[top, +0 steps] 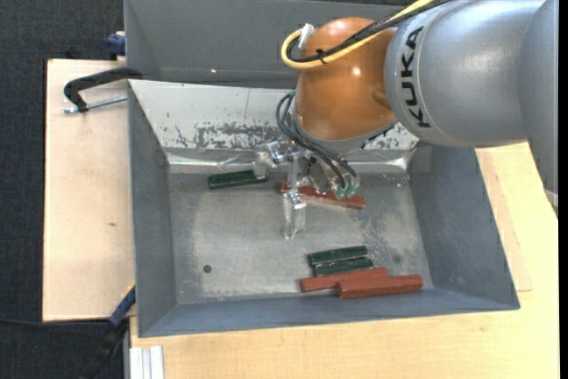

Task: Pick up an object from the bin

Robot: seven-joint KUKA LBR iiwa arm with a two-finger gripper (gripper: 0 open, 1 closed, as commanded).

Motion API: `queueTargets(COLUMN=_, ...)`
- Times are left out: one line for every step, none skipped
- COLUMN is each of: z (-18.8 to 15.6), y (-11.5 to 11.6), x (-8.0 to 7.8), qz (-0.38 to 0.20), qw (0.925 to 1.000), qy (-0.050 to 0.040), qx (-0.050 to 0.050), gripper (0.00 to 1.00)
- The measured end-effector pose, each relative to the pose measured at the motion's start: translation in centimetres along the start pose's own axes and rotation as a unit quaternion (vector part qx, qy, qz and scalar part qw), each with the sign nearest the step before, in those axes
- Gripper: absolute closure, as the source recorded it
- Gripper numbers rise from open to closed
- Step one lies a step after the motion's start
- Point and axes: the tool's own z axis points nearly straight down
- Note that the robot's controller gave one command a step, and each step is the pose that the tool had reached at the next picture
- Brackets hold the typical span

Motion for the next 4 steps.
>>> queueTargets(z=5.7, y=-5.5, x=0.1, qz=0.026, qw=0.9997, qy=-0.0031, qx=0.000, gripper=0.00)
queueTargets(z=7.8, y=-7.5, x=0.4, qz=-0.018, qw=0.9998, qy=-0.0014, qx=0.000, gripper=0.00)
queueTargets(z=6.6, y=-8.3, x=-0.1, qz=-0.140, qw=0.9902, qy=-0.0034, qx=0.001, gripper=0.00)
queueTargets(z=7.5, y=-12.1, x=0.3, qz=-0.020, qw=0.9998, qy=-0.0017, qx=0.000, gripper=1.00)
